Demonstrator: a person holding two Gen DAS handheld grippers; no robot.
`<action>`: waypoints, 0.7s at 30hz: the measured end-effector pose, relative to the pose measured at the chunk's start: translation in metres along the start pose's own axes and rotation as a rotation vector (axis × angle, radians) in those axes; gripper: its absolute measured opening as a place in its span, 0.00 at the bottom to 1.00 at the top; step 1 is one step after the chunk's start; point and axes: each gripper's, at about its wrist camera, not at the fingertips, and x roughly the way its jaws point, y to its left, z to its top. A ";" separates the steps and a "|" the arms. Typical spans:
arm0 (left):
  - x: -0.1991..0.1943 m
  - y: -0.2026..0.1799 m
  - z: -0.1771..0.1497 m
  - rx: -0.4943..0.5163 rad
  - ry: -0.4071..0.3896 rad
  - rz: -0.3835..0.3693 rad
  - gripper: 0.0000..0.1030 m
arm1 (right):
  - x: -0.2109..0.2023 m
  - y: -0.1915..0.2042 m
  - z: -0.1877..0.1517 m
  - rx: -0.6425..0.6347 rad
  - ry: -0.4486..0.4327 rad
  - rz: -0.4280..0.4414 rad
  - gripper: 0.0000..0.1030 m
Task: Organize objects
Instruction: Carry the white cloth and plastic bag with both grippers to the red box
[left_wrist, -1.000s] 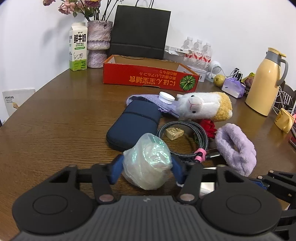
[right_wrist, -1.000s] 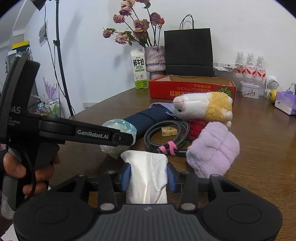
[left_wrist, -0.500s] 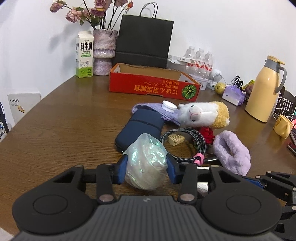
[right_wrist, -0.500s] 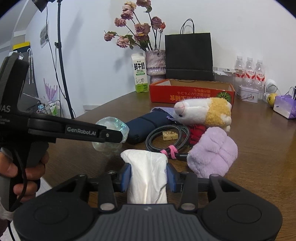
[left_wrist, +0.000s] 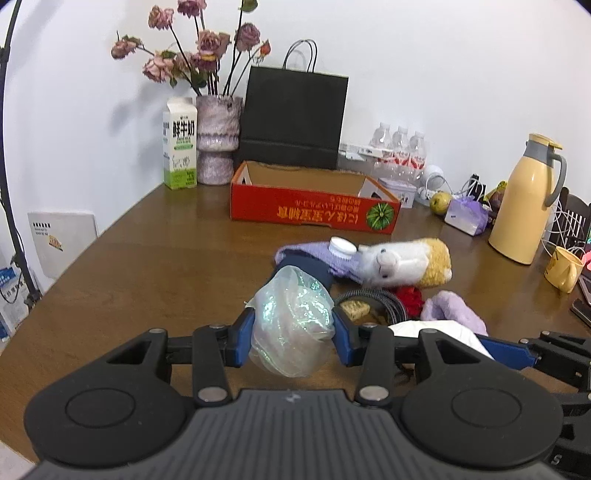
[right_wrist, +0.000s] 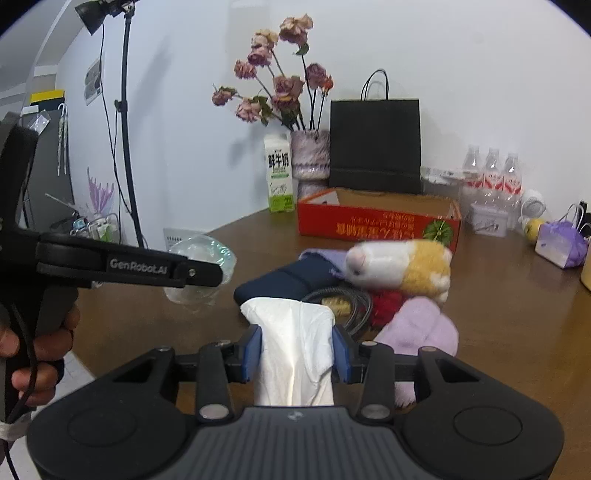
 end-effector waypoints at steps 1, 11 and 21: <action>-0.001 0.000 0.002 0.000 -0.006 0.000 0.43 | -0.001 -0.001 0.002 -0.001 -0.008 -0.005 0.38; 0.005 -0.006 0.032 0.008 -0.055 -0.003 0.43 | 0.001 -0.014 0.032 -0.003 -0.084 -0.036 0.39; 0.030 -0.012 0.067 -0.011 -0.083 -0.003 0.43 | 0.027 -0.038 0.066 0.020 -0.129 -0.045 0.39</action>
